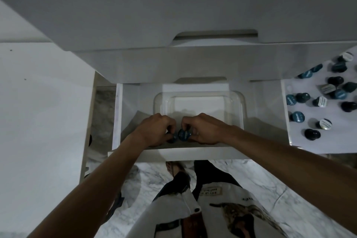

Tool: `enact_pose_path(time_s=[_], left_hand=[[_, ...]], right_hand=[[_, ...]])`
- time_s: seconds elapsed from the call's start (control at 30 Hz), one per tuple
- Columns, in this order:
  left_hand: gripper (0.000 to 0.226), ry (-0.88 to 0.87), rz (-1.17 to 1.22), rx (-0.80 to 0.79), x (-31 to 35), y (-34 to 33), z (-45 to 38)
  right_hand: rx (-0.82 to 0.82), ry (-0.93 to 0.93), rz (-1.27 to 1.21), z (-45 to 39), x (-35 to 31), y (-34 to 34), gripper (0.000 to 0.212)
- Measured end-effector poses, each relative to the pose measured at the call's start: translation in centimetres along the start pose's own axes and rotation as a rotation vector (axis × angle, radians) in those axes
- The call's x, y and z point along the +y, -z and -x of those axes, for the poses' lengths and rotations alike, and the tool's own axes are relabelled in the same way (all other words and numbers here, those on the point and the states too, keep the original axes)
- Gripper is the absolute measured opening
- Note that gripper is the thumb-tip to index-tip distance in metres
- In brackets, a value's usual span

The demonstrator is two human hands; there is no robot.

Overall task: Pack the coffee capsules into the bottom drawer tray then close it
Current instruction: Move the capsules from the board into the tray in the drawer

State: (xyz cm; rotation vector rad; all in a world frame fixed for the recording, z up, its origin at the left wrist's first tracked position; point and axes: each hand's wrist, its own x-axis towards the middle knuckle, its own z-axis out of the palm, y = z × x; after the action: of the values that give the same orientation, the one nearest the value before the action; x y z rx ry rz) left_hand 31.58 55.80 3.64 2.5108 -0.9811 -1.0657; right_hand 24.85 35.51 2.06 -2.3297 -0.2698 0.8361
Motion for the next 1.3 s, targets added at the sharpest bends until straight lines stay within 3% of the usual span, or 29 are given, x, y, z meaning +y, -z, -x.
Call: enact_pose_path(time_s=[0.23,0.37,0.77,1.03,1.3], left_hand=[[0.011,0.003,-0.003,0.014,0.2,0.0,0.0],[0.016,-0.007,0.046,0.066,0.3,0.4,0.5],[0.043,-0.036,0.325,0.402,4.7,3.1,1.5],[0.038,-0.071,0.381,0.501,13.7,2.3,1.2],[0.031,-0.2,0.451,0.678,30.3,-1.5,-2.7]], right_hand=[[-0.031,-0.001,0.027,0.2,-0.4,0.0,0.012],[0.033,-0.038,-0.055,0.8,-0.4,0.5,0.02],[0.709,-0.176,-0.483,6.6,-3.1,1.3,0.057],[0.94,-0.151,-0.585,15.0,-1.2,3.5,0.054],[1.11,-0.165,-0.547,29.6,9.6,5.9,0.042]])
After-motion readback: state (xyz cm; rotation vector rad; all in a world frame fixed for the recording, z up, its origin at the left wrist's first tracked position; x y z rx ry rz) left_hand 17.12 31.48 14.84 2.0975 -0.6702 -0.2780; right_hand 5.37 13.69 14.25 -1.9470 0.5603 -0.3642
